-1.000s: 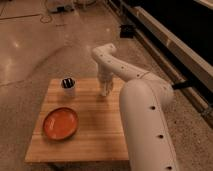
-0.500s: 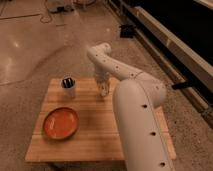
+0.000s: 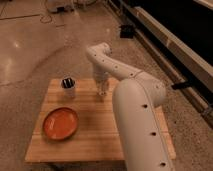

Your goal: Knock the bottle over

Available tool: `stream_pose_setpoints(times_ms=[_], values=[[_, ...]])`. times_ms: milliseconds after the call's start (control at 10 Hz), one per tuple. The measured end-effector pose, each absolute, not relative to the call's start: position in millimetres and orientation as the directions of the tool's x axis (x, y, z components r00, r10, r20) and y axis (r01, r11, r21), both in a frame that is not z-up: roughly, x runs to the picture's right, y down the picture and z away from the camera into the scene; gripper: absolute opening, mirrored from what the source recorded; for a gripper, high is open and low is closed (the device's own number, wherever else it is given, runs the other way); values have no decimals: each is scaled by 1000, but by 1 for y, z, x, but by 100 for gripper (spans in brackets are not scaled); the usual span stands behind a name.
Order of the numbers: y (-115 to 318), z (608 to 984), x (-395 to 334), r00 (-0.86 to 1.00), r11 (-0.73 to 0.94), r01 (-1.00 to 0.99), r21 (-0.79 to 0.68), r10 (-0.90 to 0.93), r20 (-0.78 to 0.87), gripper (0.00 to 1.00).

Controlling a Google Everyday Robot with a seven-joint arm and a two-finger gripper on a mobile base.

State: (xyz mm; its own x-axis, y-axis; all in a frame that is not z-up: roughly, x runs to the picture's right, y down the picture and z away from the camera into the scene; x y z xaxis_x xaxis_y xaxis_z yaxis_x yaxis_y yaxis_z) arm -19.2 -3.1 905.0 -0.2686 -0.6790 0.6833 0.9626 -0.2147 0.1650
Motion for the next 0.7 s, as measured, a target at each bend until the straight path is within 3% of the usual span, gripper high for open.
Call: stream_pose_setpoints(times_ms=[700], values=[[-2,904,-29,-274,-220,961,168,-670,689,45]])
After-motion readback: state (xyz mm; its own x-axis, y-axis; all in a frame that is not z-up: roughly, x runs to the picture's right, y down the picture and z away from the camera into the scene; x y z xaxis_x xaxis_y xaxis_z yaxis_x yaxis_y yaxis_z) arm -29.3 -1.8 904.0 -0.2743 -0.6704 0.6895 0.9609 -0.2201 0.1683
